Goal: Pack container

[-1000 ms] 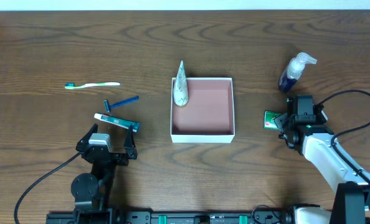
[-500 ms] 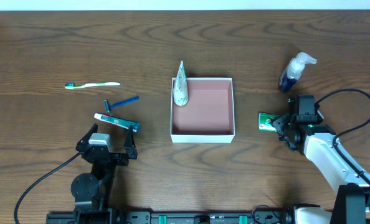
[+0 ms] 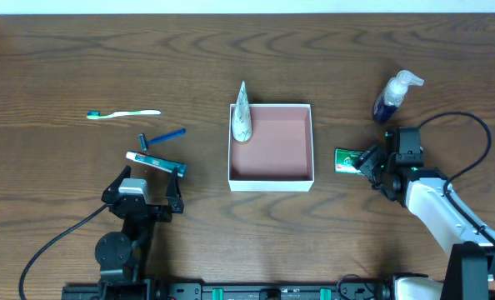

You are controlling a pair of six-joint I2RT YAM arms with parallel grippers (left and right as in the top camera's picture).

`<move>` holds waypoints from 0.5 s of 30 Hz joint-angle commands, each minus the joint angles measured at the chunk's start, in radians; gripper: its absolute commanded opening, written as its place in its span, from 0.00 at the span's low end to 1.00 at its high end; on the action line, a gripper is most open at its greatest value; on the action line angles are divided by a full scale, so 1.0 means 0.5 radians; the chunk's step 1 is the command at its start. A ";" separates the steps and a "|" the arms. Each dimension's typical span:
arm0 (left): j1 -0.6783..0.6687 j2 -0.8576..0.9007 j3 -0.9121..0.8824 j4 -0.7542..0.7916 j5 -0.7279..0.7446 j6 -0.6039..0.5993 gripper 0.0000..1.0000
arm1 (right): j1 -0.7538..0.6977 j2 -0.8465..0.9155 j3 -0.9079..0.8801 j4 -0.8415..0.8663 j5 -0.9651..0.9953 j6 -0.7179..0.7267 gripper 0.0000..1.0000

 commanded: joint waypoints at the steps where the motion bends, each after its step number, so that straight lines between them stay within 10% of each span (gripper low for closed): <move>1: 0.010 -0.012 -0.037 -0.064 0.041 0.011 0.98 | 0.004 0.069 -0.004 -0.080 -0.023 -0.418 0.74; 15: 0.010 -0.012 -0.037 -0.065 0.041 0.011 0.98 | 0.027 0.069 0.372 -0.233 -0.087 -1.168 0.95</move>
